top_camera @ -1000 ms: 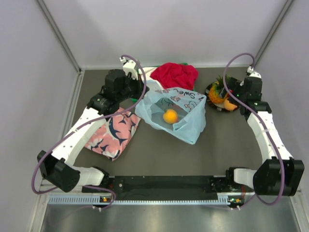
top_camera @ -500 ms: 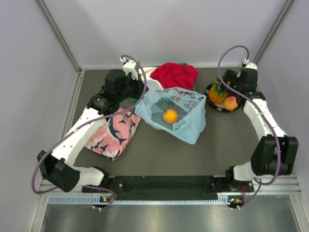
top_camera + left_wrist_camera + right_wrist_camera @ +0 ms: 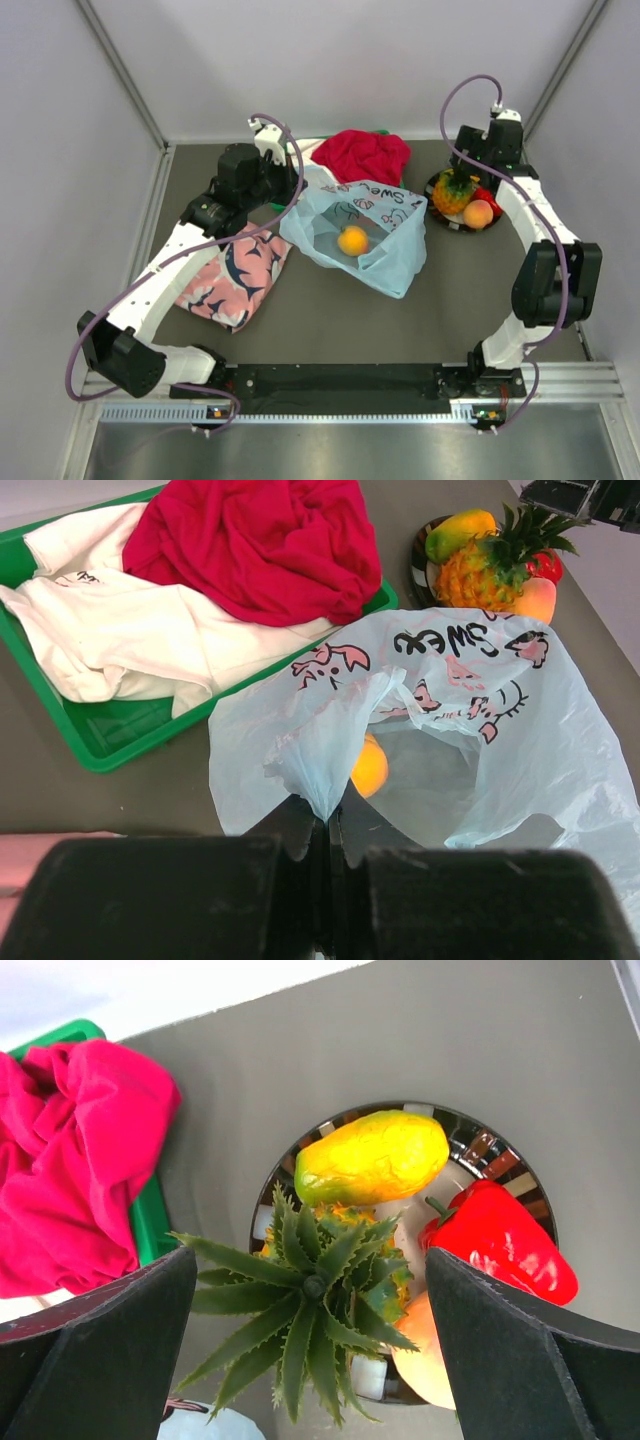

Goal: Place the fruits into the plastic bag

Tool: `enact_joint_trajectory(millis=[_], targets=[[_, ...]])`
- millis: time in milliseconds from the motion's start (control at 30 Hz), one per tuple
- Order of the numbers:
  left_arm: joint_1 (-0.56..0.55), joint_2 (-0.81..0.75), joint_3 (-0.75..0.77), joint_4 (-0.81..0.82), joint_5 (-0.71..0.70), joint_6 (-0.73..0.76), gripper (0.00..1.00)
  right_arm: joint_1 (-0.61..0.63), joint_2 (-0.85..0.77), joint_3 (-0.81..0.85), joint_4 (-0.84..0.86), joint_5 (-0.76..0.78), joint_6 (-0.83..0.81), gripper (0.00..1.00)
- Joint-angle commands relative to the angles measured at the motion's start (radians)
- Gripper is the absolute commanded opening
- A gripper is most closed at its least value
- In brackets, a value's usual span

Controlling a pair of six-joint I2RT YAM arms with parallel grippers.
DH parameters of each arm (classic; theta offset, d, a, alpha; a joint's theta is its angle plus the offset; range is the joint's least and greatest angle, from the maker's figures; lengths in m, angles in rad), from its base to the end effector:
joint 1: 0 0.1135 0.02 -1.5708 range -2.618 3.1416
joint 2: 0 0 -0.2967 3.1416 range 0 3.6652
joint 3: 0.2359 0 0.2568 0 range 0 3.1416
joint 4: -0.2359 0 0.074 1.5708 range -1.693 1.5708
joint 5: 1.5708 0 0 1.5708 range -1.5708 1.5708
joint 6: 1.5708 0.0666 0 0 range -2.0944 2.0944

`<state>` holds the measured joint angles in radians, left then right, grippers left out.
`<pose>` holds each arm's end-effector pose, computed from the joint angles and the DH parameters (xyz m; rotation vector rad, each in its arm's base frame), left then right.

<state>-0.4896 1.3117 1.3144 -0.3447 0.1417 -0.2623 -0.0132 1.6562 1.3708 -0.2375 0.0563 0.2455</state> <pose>0.2827 -0.1613 0.4141 0.3197 1.9358 -0.6369 0.4234 -0.0093 0.3263 0.3038 2.0717 0.0816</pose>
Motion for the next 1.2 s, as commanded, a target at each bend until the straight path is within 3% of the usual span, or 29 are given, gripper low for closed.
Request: enact_joint_trajectory(millis=[0, 333, 867, 1167], targets=[[0.000, 0.000, 0.019, 0.026, 0.006, 0.008, 0.00, 0.007, 0.000, 0.025, 0.020, 0.022, -0.025, 0.95], [0.002, 0.003, 0.020, 0.027, 0.010, 0.006, 0.00, 0.041, 0.027, 0.033, 0.006, 0.053, -0.045, 0.92], [0.002, -0.006, 0.020, 0.026, 0.006, 0.008, 0.00, 0.058, 0.047, 0.043, -0.006, 0.068, -0.040, 0.64], [0.002, -0.009, 0.019, 0.026, 0.006, 0.009, 0.00, 0.065, 0.047, 0.051, -0.016, 0.050, -0.029, 0.43]])
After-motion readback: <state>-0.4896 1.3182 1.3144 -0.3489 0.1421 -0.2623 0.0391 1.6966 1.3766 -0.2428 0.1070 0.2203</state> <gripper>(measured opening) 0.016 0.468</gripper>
